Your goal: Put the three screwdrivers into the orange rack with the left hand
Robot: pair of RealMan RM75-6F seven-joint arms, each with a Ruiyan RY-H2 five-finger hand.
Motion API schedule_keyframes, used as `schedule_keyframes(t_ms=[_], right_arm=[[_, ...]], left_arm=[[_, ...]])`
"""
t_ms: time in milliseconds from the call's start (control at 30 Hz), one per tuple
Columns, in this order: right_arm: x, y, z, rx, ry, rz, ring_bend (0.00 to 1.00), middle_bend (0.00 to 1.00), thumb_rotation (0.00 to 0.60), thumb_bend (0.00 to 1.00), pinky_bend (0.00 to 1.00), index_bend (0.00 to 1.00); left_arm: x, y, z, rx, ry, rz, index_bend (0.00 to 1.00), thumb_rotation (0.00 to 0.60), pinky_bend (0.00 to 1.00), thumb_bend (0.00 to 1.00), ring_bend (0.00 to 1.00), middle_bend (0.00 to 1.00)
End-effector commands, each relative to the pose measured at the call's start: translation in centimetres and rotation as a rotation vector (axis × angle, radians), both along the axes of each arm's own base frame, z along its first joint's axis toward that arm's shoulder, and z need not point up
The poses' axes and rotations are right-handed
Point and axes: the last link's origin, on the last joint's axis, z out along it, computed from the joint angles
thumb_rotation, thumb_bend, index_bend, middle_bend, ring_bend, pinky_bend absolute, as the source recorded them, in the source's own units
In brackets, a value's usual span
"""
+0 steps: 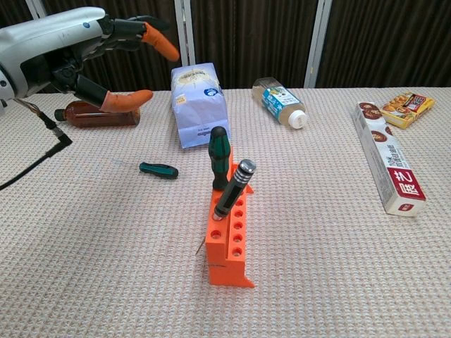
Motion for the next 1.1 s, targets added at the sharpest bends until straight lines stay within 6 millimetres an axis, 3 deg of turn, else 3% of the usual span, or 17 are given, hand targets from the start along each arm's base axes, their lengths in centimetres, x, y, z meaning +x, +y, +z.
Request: schedule_keyframes(t_ms=[33, 200, 333, 633, 800, 1100], right_arm=[[0.0, 0.0, 0.0, 0.0, 0.0, -0.001, 0.0, 0.12, 0.6, 0.09, 0.17, 0.12], [0.2, -0.1, -0.1, 0.005, 0.007, 0.009, 0.0, 0.12, 0.6, 0.09, 0.17, 0.11], [0.5, -0.4, -0.1, -0.028, 0.03, -0.007, 0.0, 0.12, 0.6, 0.09, 0.17, 0.09], [0.4, -0.7, -0.1, -0.032, 0.04, -0.044, 0.0, 0.11, 0.6, 0.09, 0.17, 0.09], [0.2, -0.6, 0.0, -0.032, 0.04, -0.052, 0.0, 0.11, 0.6, 0.09, 0.17, 0.09], [0.0, -0.3, 0.6, -0.05, 0.04, -0.068, 0.0, 0.11, 0.6, 0.09, 0.17, 0.09]], left_arm=[[-2.1, 1.7, 0.3, 0.048, 0.151, 0.034, 0.37, 0.6, 0.0, 0.37, 0.0, 0.0], [-4.5, 3.3, -0.9, 0.102, 0.45, 0.018, 0.41, 0.6, 0.0, 0.2, 0.0, 0.0], [-5.9, 4.1, -2.0, 0.117, 0.632, 0.002, 0.41, 0.6, 0.0, 0.19, 0.0, 0.0], [-7.3, 4.9, -4.2, 0.076, 0.738, 0.049, 0.42, 0.6, 0.0, 0.22, 0.0, 0.0], [-6.7, 5.9, -5.5, 0.095, 0.771, 0.043, 0.41, 0.6, 0.0, 0.32, 0.0, 0.0], [-3.4, 7.6, -7.4, 0.219, 0.907, -0.088, 0.39, 0.6, 0.0, 0.32, 0.0, 0.0]])
